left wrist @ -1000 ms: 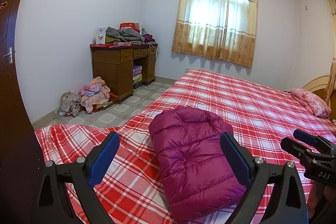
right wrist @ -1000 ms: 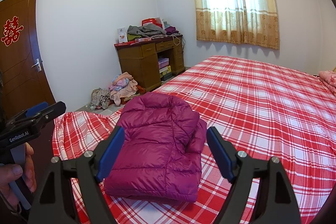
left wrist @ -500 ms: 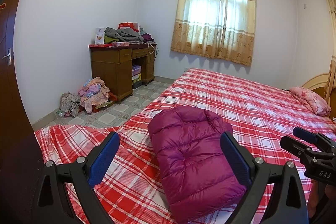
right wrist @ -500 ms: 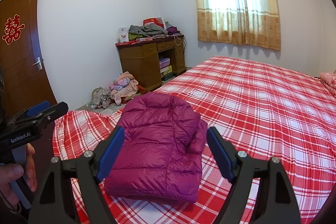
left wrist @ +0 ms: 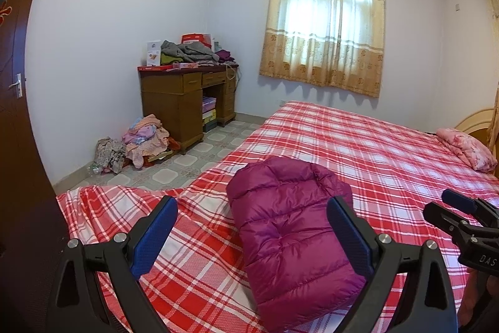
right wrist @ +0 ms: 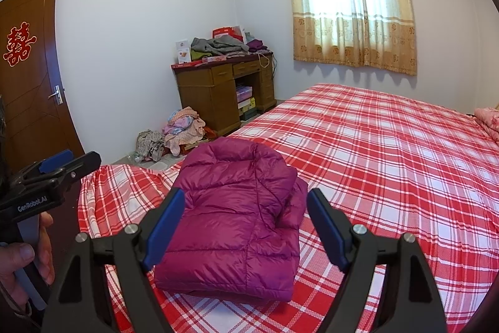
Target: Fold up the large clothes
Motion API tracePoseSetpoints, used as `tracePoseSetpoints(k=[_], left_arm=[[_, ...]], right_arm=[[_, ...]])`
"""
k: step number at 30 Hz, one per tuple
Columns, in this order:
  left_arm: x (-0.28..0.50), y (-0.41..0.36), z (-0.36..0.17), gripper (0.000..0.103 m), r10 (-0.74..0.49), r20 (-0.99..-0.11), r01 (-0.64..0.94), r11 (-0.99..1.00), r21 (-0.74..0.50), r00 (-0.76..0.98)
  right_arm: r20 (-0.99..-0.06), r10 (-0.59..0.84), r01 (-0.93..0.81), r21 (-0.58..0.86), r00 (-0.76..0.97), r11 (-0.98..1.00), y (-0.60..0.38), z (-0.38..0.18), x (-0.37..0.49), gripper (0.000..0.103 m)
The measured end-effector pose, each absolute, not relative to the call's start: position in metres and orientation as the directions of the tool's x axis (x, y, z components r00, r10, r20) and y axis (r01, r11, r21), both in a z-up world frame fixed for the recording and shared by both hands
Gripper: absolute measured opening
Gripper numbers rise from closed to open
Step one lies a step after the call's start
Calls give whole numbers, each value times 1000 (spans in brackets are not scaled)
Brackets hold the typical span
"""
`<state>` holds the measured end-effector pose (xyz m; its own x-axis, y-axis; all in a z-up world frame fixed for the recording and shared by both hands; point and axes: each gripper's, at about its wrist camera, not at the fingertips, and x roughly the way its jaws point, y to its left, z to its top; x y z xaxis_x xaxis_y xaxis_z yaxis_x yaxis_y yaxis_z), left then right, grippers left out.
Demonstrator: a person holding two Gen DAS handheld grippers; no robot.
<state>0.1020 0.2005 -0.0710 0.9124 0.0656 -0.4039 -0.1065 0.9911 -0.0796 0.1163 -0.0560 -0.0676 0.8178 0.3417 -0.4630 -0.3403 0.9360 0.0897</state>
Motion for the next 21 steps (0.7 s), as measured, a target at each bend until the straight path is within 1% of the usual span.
tracePoseSetpoints(k=[9,14,21], left_arm=[[102,200,-71,97,61,-392,-98,992,-77,918],[105,195,-73,97,93,-400,-115,993,-32,912],[102,193,-74,97,81,-376,-96,995,-20,923]], right_arm=[[-467,347,-346,91,813,934,-57,-70,116,83],[-467,348,-348,90,813,933,-58,-70,116,83],[-471,348,-348,92,810,933,-58,-72,116,83]])
